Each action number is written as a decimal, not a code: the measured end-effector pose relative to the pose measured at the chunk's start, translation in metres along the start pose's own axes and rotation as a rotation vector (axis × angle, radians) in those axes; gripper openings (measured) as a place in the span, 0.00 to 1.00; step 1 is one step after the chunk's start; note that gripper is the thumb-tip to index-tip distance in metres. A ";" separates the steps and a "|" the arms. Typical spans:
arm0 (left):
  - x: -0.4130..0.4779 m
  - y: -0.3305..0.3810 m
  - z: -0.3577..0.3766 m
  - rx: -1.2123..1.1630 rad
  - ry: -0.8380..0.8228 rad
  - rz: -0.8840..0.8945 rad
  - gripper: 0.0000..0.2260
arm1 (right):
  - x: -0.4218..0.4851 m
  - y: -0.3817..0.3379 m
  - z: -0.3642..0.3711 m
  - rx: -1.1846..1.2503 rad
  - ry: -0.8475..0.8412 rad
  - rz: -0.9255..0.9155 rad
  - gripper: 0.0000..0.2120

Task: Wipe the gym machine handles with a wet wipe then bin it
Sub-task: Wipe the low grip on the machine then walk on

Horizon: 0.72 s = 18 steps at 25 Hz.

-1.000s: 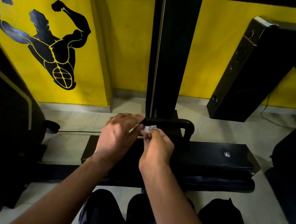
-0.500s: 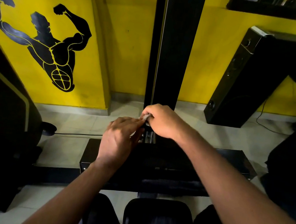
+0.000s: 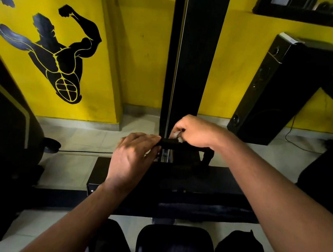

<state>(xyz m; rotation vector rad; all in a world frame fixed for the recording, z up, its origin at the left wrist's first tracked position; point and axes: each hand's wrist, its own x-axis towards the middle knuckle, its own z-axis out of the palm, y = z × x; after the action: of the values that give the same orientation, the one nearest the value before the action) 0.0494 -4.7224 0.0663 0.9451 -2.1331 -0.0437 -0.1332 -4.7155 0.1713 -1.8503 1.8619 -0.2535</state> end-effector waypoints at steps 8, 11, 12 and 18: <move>0.003 0.001 0.003 -0.036 -0.003 -0.007 0.12 | -0.023 0.030 -0.003 0.112 0.198 -0.010 0.13; 0.004 0.000 0.003 -0.025 -0.018 -0.010 0.12 | -0.028 0.035 -0.003 0.077 0.198 0.020 0.15; 0.004 0.000 0.003 -0.017 -0.023 -0.010 0.12 | -0.028 0.036 -0.005 0.051 0.191 0.031 0.16; 0.001 0.001 0.001 -0.010 -0.035 -0.009 0.13 | -0.030 0.052 -0.007 0.023 0.240 0.149 0.15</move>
<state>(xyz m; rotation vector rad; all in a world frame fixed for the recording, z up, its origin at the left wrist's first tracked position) 0.0476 -4.7228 0.0663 0.9545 -2.1592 -0.0754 -0.1834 -4.6842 0.1593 -1.7182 2.1363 -0.4602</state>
